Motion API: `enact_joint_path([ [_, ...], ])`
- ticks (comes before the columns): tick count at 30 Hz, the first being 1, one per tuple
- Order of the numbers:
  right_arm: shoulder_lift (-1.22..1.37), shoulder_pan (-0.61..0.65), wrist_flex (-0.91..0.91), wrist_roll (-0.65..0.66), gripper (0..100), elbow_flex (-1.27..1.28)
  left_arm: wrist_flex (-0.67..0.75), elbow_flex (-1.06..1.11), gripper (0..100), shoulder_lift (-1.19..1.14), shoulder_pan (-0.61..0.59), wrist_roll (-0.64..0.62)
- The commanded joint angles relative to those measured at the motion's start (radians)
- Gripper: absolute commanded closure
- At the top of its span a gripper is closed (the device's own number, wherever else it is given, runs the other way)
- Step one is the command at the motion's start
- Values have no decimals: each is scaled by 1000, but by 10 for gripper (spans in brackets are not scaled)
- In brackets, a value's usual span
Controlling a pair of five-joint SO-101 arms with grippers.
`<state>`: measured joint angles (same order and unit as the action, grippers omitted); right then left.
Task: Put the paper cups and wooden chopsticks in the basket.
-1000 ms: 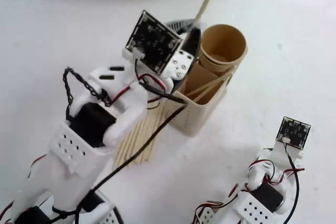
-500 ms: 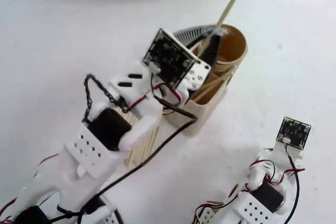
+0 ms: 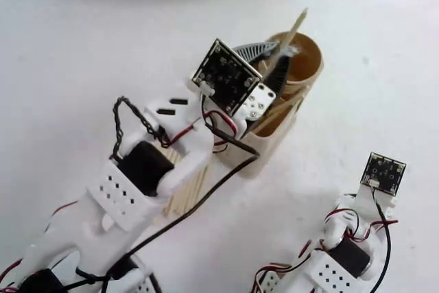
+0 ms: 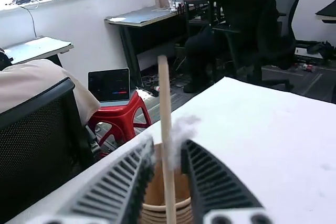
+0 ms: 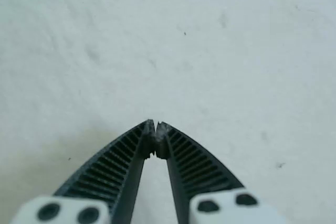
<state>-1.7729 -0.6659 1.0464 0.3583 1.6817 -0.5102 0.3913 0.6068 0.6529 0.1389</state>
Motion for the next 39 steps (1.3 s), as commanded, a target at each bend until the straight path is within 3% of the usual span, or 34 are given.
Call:
enact_joint_path([
  [1, 5, -4, 2, 5, 981, 11, -8, -15, 874, 33, -5, -35],
  [8, 5, -4, 2, 5, 981, 11, -63, -15, 918, 48, -84, -31],
  [12, 5, -7, 2, 5, 981, 11, -210, -6, 960, 114, -255, -31],
  [15, 5, -5, 2, 5, 981, 11, -232, 5, 975, 139, -426, -41],
  [20, 5, -7, 2, 5, 981, 11, -221, 193, 876, -15, -608, 2],
  [25, 5, -2, 2, 6, 981, 11, -133, 224, 845, -409, -625, 77],
  [31, 5, -2, 2, 6, 981, 11, -394, -137, 851, -825, -628, 94],
  [39, 5, -2, 2, 6, 981, 11, -525, -350, 885, -1041, -642, 98],
])
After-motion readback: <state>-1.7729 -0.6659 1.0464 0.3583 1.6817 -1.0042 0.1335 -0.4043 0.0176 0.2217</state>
